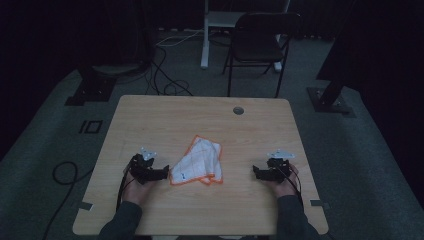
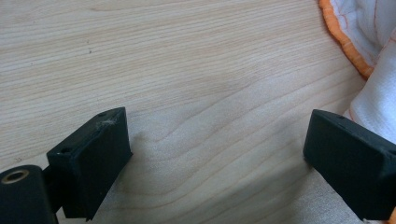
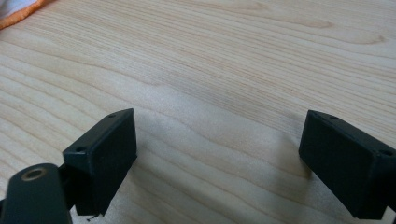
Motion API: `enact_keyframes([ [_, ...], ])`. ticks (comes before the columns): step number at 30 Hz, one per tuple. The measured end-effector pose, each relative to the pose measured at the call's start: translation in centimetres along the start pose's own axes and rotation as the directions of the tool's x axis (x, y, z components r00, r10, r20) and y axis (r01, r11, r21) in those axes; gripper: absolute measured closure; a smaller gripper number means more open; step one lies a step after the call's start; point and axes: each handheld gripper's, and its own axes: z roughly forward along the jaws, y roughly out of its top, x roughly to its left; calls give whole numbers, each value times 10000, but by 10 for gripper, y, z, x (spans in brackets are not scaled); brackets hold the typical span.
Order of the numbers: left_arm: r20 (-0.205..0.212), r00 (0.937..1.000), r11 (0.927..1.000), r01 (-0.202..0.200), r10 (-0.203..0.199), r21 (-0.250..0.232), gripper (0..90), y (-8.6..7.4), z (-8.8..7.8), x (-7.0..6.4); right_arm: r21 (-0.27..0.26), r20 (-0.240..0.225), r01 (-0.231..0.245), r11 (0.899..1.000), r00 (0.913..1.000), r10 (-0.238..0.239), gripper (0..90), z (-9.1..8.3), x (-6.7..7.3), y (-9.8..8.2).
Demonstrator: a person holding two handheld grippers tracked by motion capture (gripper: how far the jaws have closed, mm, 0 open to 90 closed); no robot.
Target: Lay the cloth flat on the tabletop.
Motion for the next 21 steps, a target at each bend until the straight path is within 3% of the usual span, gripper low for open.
enact_keyframes([
  [8, -22, 10000, 10000, 14, -14, -18, 87, 0, 0, 0, 8, 70, -56, 10000, 10000, 55, 113, -1, 1, -1],
  [11, 72, 9999, 9996, -80, 82, -265, 192, -2, -3, -1, -3, 98, -80, 10000, 9999, 80, 113, -2, 1, -2],
  [21, 182, 9997, 9998, -181, 183, -108, 227, 0, -5, 0, -6, 29, 0, 10000, 10000, 0, 113, -4, 3, -4],
])
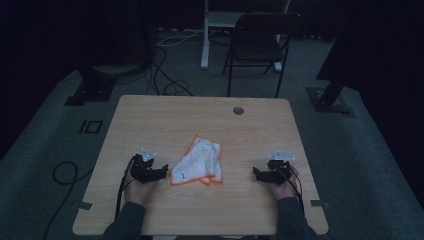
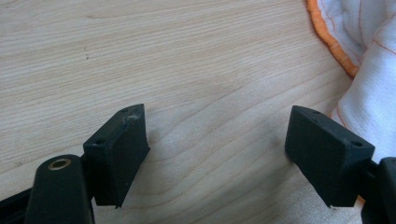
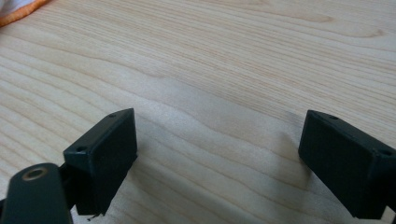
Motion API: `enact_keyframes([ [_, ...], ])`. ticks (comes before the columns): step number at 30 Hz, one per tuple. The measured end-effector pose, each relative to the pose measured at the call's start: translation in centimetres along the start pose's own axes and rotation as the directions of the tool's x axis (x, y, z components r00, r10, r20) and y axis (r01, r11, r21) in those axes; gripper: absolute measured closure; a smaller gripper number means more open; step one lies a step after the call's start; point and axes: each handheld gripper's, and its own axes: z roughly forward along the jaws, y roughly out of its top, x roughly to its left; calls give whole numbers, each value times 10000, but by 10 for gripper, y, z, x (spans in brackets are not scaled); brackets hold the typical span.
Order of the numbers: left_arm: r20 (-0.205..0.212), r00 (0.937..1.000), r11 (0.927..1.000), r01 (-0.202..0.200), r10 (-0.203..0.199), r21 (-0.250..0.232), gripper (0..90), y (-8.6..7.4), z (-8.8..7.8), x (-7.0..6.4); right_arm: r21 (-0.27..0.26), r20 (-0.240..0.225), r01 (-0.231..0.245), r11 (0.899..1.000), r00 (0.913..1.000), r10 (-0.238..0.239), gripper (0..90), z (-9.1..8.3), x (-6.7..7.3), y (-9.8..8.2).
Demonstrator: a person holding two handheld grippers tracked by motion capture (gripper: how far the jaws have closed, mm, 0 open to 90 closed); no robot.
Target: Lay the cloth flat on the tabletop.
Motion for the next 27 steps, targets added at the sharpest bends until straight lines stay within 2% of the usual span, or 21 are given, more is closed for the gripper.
enact_keyframes([
  [3, 69, 10000, 9999, -68, 67, 110, 381, 0, -4, 1, -6, -39, 28, 10000, 10000, -29, 131, 0, 0, 0],
  [5, 72, 10000, 9999, -46, 45, 136, 425, 1, -6, 1, -87, -121, 88, 9999, 9999, -89, 166, -2, 1, -1],
  [11, 610, 9981, 9989, -1, 29, -460, 444, 2, -18, -1, -8, -264, 275, 9996, 9993, -275, 374, -7, 4, 0],
  [15, 1052, 9942, 9967, -121, 206, -807, 444, 0, -30, -6, -25, -499, 509, 9987, 9975, -509, 505, -10, 7, 0],
  [20, 1593, 9867, 9947, -169, 330, -1017, 459, -3, -39, -11, -413, -839, 705, 9967, 9937, -738, 595, -14, 18, 2],
  [22, 1658, 9845, 9941, -400, 564, -1003, 473, -4, -40, -16, -623, -1005, 895, 9940, 9903, -955, 611, -15, 24, 4],
  [27, 1884, 9789, 9940, -631, 791, -893, 495, -6, -40, -24, -741, -1380, 1115, 9910, 9830, -1209, 626, -16, 37, 5],
])
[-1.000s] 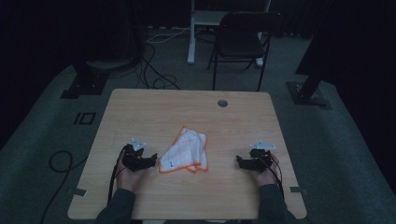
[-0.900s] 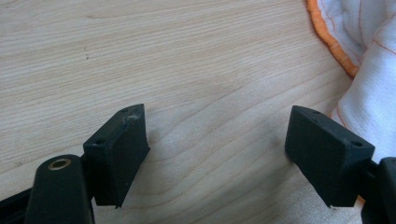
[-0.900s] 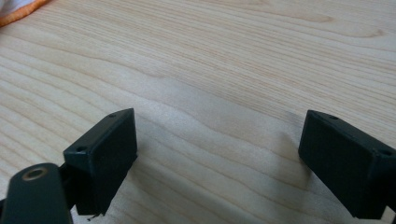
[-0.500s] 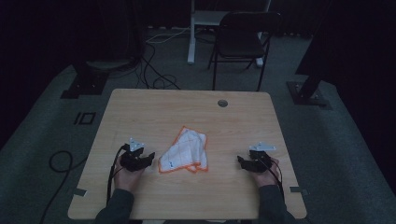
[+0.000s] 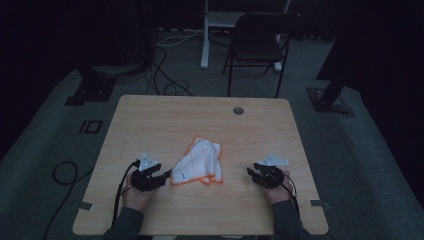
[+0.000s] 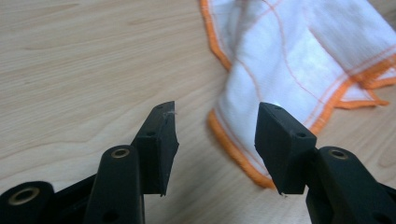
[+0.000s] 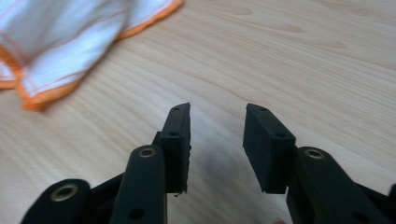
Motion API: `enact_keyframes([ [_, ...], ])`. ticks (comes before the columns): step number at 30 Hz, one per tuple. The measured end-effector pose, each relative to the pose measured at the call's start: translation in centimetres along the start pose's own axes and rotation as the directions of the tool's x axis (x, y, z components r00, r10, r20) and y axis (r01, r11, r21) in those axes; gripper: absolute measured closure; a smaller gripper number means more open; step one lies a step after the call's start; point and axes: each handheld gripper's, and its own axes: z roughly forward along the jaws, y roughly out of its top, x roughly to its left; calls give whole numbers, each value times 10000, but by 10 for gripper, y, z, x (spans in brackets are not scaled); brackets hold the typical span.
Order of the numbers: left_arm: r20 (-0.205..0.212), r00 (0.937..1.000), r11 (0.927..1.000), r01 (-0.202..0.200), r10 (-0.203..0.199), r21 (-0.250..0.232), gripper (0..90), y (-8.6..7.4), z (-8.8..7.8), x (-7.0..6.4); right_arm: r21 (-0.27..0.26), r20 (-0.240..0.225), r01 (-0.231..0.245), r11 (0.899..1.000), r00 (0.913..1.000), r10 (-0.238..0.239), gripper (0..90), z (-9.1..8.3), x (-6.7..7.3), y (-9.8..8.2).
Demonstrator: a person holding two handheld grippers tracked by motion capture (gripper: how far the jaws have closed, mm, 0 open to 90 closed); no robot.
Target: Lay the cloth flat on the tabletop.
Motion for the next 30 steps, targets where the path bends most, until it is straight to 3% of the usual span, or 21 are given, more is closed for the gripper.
enact_keyframes([
  [4, 91, 9998, 9998, -177, 176, 126, 506, -1, 2, -5, 79, -209, 128, 9999, 9997, -127, 642, 2, 6, 1],
  [13, 376, 9977, 9971, -589, 571, 479, 560, -5, 7, -16, -303, -633, 276, 9992, 9976, -294, 720, 3, 27, 8],
  [26, 807, 9893, 9904, -1264, 1217, 560, 537, -11, 14, -24, -402, -1396, 828, 9958, 9863, -876, 695, 16, 56, 13],
  [30, 788, 9885, 9876, -1353, 1291, 799, 517, -13, 18, -25, -350, -1567, 1034, 9940, 9818, -1077, 679, 21, 64, 14],
])
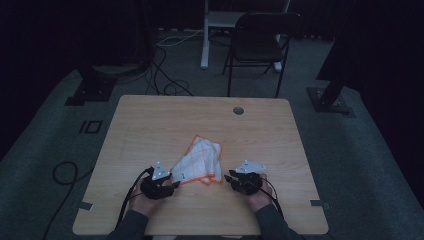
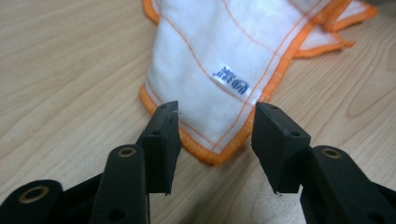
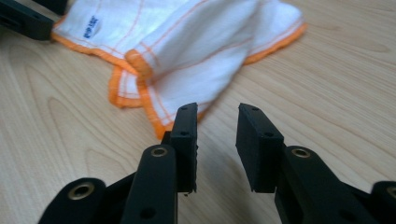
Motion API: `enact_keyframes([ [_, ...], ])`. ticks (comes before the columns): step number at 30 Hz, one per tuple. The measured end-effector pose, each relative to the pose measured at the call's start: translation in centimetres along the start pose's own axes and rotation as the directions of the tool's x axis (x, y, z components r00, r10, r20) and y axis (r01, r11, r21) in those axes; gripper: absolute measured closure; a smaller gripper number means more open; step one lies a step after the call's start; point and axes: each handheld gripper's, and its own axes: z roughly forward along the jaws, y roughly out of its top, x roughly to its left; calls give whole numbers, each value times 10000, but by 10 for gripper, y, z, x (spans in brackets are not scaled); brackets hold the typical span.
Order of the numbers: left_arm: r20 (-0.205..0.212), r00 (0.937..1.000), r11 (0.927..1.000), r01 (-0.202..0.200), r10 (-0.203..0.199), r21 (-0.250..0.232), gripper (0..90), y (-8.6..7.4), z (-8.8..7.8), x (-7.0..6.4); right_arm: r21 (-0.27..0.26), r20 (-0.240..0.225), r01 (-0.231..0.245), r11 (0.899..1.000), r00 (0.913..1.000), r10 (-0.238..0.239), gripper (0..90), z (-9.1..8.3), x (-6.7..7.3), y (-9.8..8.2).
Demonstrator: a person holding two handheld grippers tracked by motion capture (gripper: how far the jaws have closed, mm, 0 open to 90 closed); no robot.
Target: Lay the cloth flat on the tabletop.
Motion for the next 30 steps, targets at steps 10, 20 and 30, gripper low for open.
enact_keyframes([
  [10, -87, 10000, 10000, 10, -10, -5, 491, -1, 2, 0, 150, -468, 298, 9994, 9985, -290, 573, 12, 12, 4],
  [20, -541, 9977, 9992, 402, -404, -51, 699, -1, 0, 5, 580, -436, 640, 9963, 9972, -615, 771, 20, 16, 5],
  [30, -842, 9944, 9974, 615, -646, -381, 849, -1, -8, 8, 191, 33, 366, 9991, 9993, -367, 856, 2, 5, 5],
])
